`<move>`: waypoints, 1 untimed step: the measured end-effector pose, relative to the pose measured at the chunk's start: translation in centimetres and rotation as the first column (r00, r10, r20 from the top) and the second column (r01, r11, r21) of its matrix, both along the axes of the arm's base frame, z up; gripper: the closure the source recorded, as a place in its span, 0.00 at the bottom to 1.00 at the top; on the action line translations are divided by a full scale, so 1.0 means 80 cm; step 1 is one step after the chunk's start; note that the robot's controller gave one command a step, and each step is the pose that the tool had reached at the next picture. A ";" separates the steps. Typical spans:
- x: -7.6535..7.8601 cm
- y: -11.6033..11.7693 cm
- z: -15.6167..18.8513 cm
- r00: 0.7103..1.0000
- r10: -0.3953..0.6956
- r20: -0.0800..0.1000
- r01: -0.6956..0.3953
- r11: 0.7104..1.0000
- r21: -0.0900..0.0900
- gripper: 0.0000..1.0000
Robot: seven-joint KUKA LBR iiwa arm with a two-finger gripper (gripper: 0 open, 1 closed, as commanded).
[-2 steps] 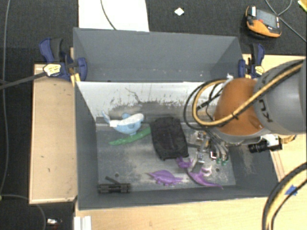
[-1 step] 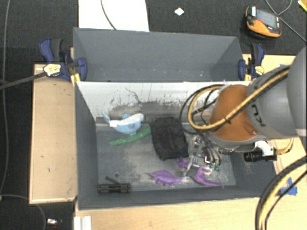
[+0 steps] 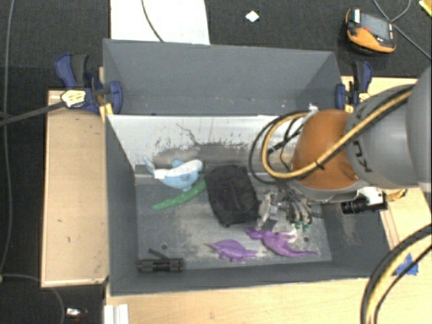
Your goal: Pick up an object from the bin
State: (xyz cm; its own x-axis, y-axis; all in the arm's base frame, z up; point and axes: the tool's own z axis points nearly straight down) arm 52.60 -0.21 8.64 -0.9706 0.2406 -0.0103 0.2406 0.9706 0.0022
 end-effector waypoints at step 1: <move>0.000 0.000 0.000 1.000 0.002 0.000 -0.002 1.000 0.000 1.00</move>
Offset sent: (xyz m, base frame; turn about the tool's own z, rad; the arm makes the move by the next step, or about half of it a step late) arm 0.0135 -0.0027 0.0926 -0.0229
